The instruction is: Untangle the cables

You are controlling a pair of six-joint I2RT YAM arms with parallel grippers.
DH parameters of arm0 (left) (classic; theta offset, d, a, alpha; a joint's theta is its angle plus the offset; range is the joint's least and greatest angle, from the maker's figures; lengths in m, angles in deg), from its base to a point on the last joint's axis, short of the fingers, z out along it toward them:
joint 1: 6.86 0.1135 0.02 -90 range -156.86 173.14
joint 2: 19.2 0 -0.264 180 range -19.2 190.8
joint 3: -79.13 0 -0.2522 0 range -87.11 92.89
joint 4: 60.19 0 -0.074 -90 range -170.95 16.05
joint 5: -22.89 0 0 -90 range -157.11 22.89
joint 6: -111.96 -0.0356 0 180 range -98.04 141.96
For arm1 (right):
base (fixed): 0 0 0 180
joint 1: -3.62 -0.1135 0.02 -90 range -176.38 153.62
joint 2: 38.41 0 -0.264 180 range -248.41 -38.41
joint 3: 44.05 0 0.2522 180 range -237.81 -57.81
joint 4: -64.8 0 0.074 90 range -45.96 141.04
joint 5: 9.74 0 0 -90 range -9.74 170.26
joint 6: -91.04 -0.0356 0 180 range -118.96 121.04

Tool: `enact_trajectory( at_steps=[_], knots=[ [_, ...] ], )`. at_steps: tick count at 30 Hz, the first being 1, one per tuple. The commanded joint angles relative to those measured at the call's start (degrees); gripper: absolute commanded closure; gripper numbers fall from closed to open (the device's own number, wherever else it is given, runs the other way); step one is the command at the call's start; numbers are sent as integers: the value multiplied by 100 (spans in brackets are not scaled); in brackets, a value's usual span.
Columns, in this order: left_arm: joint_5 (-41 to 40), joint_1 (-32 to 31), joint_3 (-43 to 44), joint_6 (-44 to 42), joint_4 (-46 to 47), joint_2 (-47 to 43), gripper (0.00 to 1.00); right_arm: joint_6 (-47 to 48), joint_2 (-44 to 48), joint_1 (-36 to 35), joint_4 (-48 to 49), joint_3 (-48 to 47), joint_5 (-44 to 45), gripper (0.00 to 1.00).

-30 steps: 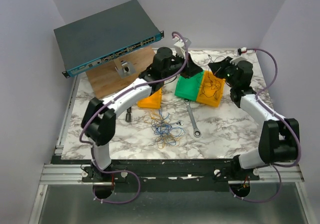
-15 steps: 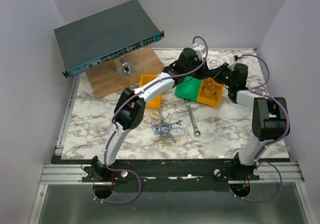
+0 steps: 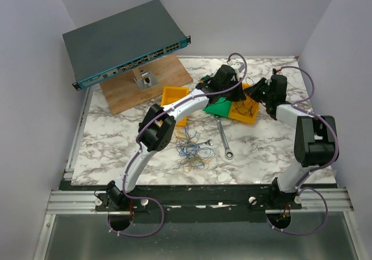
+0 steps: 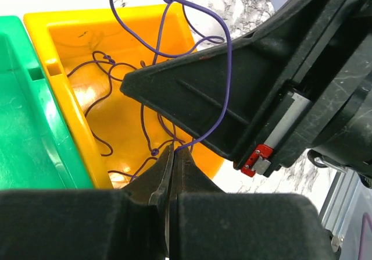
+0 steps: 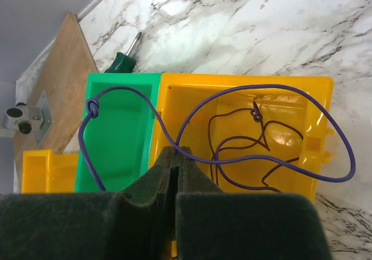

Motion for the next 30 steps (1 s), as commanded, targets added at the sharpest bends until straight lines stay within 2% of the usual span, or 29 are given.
enact_trajectory(
  at_steps=[1, 7, 14, 22, 23, 28, 30],
  knots=[
    [-321, -12, -230, 166, -5, -108, 100, 69, 217, 29, -303, 106, -194, 99],
    [-228, 145, -875, 314, 543, -618, 100, 347, 308, 36, -418, 73, -772, 99],
    [-166, 289, -1891, 384, 1332, -1458, 100, 259, 390, -18, -706, -120, -1050, 99],
    [-112, 280, -1888, 381, 1276, -1466, 100, -45, -2, -14, -725, -181, -1309, 99],
    [-71, 274, -1850, 392, 1262, -1410, 100, -56, -23, -8, -713, -187, -1279, 96],
    [-24, 263, -1611, 334, 1107, -1223, 100, 132, 24, -14, -1094, -482, -924, 68],
    [-50, 262, -1525, 291, 1047, -1199, 100, 237, 174, -11, -1333, -597, -799, 63]
  ],
)
